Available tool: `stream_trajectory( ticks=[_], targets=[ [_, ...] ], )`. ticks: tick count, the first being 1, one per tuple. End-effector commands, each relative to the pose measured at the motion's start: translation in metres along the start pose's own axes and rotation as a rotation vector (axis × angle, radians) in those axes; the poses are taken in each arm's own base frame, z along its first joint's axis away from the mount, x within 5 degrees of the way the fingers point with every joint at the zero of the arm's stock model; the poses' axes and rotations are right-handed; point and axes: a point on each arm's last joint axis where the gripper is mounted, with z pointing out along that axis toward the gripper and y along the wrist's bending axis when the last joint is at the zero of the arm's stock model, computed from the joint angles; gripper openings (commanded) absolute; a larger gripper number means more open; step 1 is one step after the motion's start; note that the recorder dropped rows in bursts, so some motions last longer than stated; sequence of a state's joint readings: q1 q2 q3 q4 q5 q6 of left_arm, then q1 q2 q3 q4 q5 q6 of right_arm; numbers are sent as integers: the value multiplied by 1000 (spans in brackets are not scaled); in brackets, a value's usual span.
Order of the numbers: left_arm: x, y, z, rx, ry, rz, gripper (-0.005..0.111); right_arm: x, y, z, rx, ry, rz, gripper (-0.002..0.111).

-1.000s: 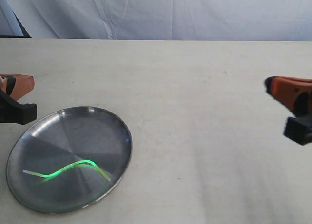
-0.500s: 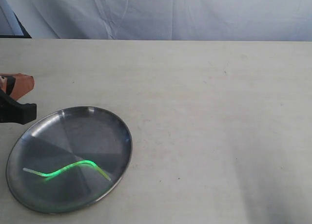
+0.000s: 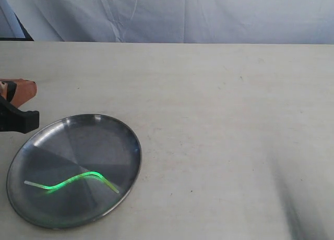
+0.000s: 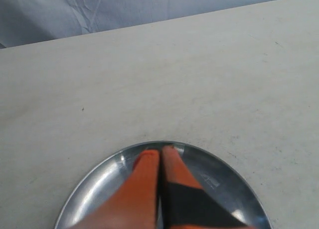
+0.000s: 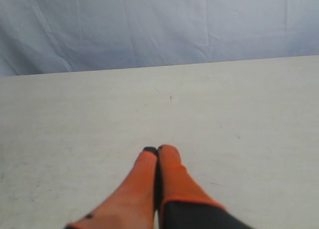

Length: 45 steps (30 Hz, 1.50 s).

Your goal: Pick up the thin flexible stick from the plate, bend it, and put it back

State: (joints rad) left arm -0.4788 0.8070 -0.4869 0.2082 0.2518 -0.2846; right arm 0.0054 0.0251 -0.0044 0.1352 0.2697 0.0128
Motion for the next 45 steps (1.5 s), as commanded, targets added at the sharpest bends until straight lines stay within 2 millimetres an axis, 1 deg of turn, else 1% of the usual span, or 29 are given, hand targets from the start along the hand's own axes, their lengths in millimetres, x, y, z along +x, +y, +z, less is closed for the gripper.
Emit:
stream_trajectory(
  ticks=[1,9,30,32,34,36,39,45],
  targets=[
    [-1,-1,-2,8,-18,-7,0,4,-2,-1,16,18,-31,-1],
    [-1,-1,-2,6,-19,1,0,4,-2,-1,23,17,-64,-1],
    [0,-1,-1,7,-21,1,0,4,-2,-1,21,17,-52,-1],
    [2,1,-4,-2,-40,76,0,4,-2,-1,21,17,-52,-1],
    [8,1,-9,5,-59,132,0,4,-2,-1,21,17,-52,-1],
    [21,1,-13,17,-82,161,0,4,-2,-1,21,17,-52,-1],
    [43,8,-22,-7,-160,119,0,4,-2,-1,21,17,-52,-1],
    [82,24,-44,-155,-329,32,0,4,-2,-1,21,17,-52,-1]
  ],
)
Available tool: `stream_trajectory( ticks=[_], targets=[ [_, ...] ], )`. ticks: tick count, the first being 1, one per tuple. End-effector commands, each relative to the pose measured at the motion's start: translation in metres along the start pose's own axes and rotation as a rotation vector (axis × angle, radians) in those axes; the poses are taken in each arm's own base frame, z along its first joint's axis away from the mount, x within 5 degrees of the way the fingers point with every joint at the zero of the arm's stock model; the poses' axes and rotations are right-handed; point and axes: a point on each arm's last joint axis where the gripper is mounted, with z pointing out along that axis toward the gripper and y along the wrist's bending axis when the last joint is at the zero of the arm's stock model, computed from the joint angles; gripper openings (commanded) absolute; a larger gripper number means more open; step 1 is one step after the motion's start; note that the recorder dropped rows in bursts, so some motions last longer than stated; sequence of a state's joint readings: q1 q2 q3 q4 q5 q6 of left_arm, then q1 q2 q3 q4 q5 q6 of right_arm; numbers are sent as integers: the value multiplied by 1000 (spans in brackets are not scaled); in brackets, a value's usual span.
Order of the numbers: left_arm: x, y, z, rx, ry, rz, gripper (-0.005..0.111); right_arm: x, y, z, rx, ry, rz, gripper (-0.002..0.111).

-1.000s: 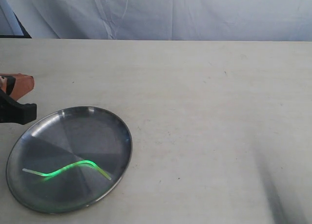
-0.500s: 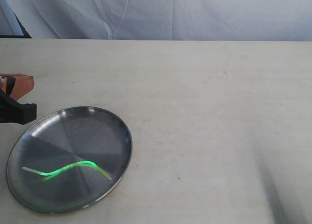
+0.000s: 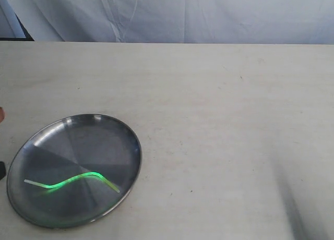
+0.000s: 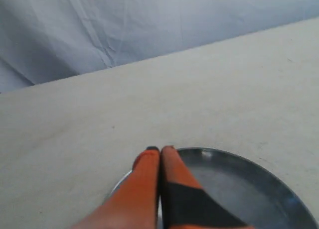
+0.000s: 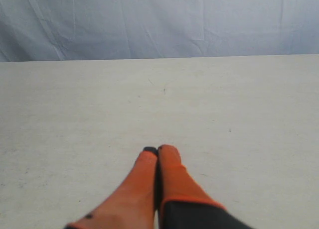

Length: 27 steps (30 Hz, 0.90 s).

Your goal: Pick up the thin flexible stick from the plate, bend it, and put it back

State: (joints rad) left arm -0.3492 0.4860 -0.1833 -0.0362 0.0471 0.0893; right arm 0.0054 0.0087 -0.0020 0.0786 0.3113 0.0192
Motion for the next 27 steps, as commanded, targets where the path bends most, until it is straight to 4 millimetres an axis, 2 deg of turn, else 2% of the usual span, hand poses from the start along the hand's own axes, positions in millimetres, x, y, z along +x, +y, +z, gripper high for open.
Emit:
stream_trajectory(
  ticks=[1,9,15,27],
  targets=[
    [21,9,-21,-127,-127,-51,0,0,0,0,6,-10,-4,-1],
    [44,15,-41,-316,-107,-91,0,0,0,0,6,-10,-4,-1],
    [55,15,-40,-331,-89,-97,0,0,0,0,5,-10,-1,-1],
    [54,16,-41,-348,-97,-38,0,0,0,0,5,-10,-1,-1]
  ],
)
